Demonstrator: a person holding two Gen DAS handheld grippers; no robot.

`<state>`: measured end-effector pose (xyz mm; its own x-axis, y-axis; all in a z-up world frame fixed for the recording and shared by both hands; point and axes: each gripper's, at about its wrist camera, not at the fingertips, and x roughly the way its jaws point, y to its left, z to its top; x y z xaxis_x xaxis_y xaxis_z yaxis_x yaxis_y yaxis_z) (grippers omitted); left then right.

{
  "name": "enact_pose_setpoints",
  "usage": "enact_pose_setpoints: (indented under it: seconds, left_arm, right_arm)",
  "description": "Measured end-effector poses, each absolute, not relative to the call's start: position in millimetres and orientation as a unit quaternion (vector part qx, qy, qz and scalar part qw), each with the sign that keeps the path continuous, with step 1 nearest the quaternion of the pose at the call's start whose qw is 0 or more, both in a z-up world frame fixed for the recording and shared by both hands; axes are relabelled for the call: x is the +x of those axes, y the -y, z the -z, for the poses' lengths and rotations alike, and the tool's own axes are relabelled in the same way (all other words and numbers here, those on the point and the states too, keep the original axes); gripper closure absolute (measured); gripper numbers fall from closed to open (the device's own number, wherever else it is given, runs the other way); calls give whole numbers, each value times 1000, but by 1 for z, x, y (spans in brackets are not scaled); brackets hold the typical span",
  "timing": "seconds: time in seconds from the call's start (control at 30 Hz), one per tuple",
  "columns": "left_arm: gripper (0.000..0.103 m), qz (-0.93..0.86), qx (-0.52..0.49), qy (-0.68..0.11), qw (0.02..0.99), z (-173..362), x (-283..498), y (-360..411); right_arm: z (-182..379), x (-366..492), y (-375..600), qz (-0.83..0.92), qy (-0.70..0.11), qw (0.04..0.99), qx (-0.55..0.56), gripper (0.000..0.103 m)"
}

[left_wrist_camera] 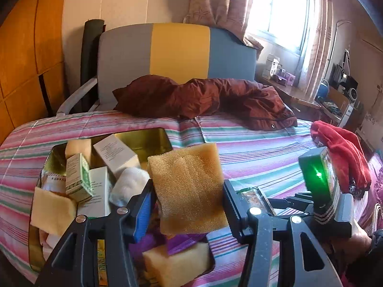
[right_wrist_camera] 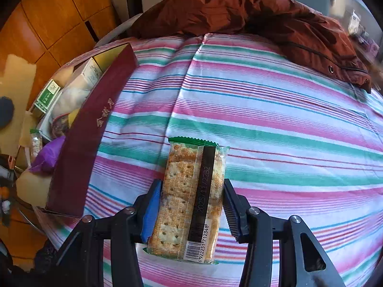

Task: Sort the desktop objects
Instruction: 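Carry the cracker packet and tan sponge into the gold tray and open both tools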

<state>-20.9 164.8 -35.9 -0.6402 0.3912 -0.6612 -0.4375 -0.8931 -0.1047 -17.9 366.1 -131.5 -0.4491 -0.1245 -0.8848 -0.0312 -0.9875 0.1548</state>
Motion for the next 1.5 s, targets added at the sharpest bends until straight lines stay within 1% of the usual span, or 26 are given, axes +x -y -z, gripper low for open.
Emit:
enact_pose_setpoints:
  seconds: [0.27,0.53,0.7,0.83,1.13,1.3,1.37,1.5]
  left_arm:
    - [49,-908,-362,-13,211,39,-24,-140]
    - [49,-917,-358,26,176,33,-30,-91]
    - [49,-921,-363,55,132,34,-35,-47]
    - [49,-919,-372,70,113,42,-35,-26]
    - [49,-912,-377,63,149,46,-40,-47]
    - [49,-908,-386,44,157,54,-56,-68]
    - [49,-903,-394,47,163,60,-62,-74]
    - [48,-904,-395,31,160,66,-67,-83]
  right_arm:
    - [127,-12,-352,853,93,32,512,54]
    - [98,-9,-338,870,109,42,479,54]
    - [68,-14,-315,882,115,83,449,54]
    - [54,-21,-293,886,108,115,437,54]
    - [47,-52,-251,881,99,153,436,54]
    - [51,-80,-244,876,111,153,444,54]
    - [53,-90,-244,874,115,152,448,54]
    - [55,-110,-242,873,111,144,453,54]
